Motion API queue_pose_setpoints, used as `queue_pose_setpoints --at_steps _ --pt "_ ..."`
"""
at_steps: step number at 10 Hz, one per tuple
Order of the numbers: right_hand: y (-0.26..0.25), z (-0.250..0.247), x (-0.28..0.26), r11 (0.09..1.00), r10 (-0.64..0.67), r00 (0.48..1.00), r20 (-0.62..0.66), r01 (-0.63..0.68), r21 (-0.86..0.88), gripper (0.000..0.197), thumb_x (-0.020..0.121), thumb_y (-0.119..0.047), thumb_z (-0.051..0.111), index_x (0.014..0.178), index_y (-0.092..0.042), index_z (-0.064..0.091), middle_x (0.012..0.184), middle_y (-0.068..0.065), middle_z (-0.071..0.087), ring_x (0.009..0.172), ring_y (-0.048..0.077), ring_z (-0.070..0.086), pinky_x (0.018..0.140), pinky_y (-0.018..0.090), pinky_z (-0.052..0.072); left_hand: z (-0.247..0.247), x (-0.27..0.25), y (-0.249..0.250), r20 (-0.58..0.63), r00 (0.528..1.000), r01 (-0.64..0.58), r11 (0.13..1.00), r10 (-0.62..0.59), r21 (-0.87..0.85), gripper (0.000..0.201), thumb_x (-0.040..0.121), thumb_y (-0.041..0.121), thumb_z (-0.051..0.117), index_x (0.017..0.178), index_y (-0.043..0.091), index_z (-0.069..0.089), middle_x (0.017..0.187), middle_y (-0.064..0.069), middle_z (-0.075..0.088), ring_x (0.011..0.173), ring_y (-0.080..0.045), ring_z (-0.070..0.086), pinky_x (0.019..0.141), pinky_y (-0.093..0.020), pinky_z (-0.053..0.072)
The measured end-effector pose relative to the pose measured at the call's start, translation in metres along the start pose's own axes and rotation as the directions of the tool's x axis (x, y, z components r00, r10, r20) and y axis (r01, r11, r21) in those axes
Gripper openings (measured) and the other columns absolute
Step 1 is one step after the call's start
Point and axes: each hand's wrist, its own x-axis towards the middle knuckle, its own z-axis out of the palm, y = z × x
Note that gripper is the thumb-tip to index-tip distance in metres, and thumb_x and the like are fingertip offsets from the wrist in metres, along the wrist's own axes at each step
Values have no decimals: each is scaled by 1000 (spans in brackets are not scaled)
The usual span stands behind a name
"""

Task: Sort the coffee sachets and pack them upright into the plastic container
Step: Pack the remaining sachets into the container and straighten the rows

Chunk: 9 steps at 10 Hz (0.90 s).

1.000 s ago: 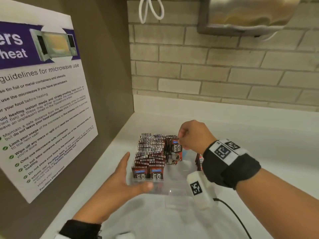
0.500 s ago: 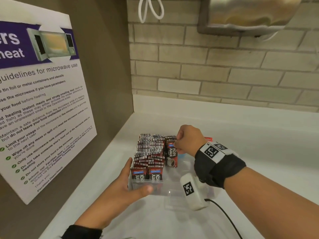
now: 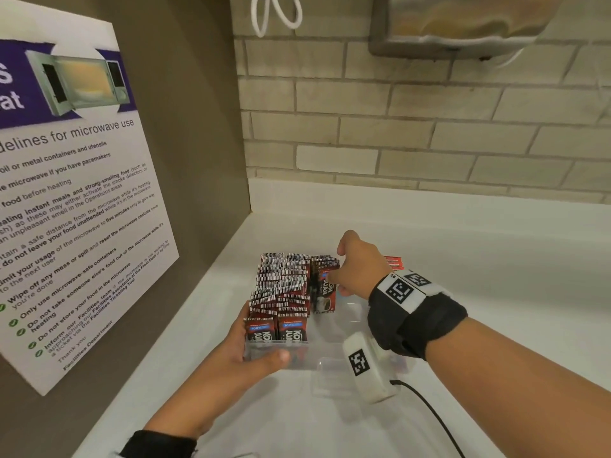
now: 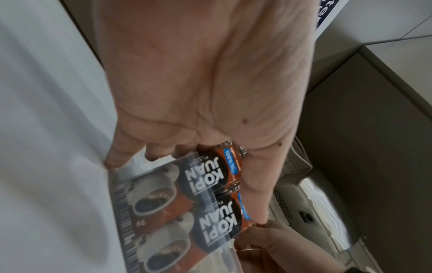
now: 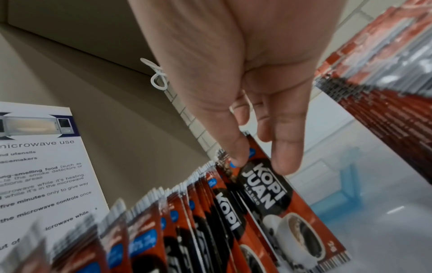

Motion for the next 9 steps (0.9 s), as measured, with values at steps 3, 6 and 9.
queue_pose_setpoints --at_steps 3,6,9 --pt "-6 -1 -2 997 74 997 7 -74 31 55 80 -20 71 118 -2 36 98 16 59 82 34 65 72 41 56 0 -1 2 -8 1000 -18 999 18 -30 92 55 51 75 136 43 33 122 25 60 115 6 54 98 -23 41" --pt "-2 -9 -38 936 62 997 36 -71 344 22 87 -11 57 104 1 49 88 13 58 81 27 59 80 42 52 -10 15 4 -214 974 24 966 -81 -259 85 77 78 43 143 26 34 151 13 33 137 -9 34 115 -37 25" --pt "-7 27 -46 734 20 858 513 -361 575 34 86 13 40 119 23 39 67 4 42 62 13 42 60 19 39 10 12 7 -97 995 -12 990 -1 -143 60 85 62 4 121 41 47 110 26 67 104 11 60 88 -13 46"
